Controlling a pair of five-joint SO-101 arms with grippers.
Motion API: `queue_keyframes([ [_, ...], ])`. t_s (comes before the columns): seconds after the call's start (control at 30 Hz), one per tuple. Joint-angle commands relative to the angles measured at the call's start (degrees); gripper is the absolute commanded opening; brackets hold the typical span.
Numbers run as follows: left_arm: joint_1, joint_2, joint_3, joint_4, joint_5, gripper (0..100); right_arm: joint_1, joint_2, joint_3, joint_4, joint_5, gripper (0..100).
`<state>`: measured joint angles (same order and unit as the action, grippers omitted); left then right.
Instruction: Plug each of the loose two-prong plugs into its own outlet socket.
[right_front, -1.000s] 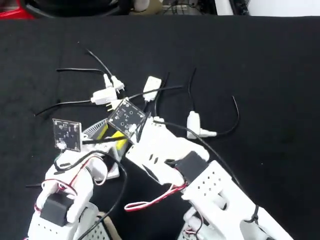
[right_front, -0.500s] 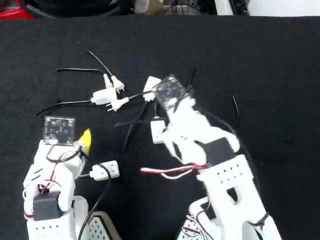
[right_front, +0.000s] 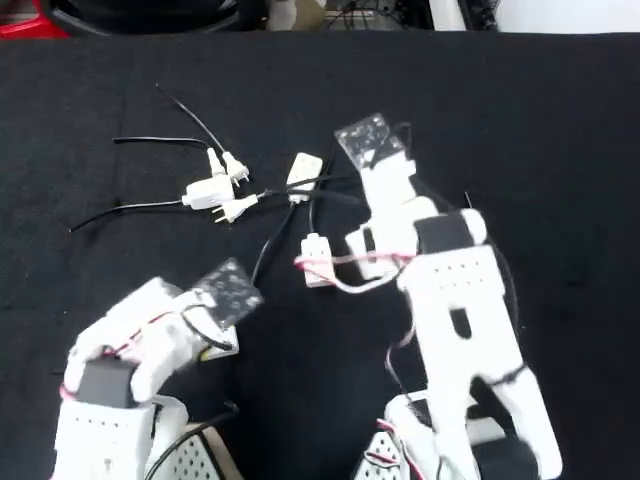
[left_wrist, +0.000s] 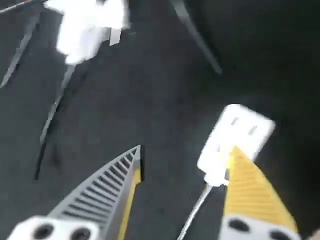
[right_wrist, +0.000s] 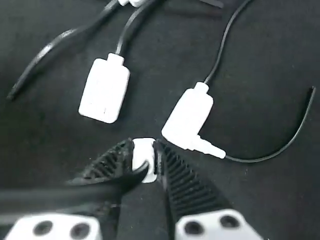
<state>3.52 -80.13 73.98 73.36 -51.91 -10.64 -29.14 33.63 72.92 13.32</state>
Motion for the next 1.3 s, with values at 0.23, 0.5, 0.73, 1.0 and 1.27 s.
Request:
queue_keyframes([
  [0.23,11.03,24.18,-6.29,-5.63,-7.56,27,2.9,2.42,-4.62,0.18,0.35,1.1],
  [0.5,3.56,34.02,-6.73,-13.89,-14.51,27,2.9,2.33,-4.53,0.18,0.35,1.1],
  [0.73,4.35,38.24,-4.88,-16.44,-11.6,21,2.9,2.33,-4.53,0.18,0.35,1.1],
  [1.0,5.05,38.33,-5.32,-16.44,1.67,6,2.99,2.42,-4.44,0.35,0.0,1.1],
  [1.27,7.16,38.86,-10.15,-18.2,26.11,6,2.73,2.42,-4.62,1.58,-0.09,1.1],
])
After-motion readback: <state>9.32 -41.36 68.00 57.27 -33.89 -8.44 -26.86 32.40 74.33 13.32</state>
